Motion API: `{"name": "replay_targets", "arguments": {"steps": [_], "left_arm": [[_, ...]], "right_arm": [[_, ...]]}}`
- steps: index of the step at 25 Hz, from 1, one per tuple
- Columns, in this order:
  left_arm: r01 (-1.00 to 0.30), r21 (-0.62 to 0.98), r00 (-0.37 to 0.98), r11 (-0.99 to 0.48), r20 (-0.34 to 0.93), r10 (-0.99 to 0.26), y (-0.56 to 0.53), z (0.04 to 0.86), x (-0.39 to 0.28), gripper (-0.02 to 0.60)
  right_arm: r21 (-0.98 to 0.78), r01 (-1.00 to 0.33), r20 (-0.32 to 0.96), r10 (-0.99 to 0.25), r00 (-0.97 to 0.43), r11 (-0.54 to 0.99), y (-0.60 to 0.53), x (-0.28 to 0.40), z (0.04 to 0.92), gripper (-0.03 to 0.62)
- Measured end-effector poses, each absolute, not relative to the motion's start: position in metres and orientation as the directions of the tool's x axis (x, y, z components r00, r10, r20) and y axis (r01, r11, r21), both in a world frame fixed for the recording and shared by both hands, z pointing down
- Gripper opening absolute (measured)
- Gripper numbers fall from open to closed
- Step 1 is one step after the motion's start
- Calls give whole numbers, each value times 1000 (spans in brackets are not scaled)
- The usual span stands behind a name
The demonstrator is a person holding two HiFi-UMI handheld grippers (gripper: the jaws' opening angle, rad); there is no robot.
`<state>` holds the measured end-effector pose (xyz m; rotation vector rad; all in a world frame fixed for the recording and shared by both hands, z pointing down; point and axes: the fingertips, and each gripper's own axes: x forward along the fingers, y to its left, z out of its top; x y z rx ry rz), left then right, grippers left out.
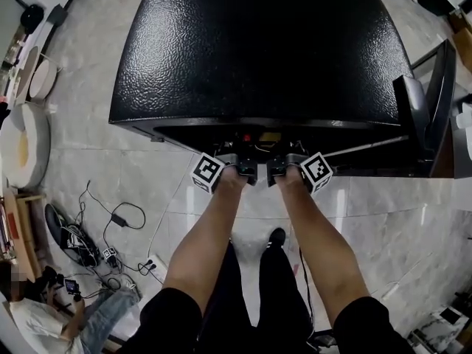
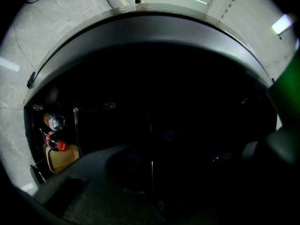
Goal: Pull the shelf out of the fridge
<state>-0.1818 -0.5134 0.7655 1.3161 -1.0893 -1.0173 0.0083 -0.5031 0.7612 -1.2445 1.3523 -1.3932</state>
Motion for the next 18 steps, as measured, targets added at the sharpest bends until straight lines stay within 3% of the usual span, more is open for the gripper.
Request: {"name": "replay_targets", "arguments": {"steps": [18], "left_arm": [[23,1000,204,-18,-23,-979,-470,752,-179,32]], "right_arm": [[-991,-96,109,-973,-205,-90,-460,12,753,38]]}}
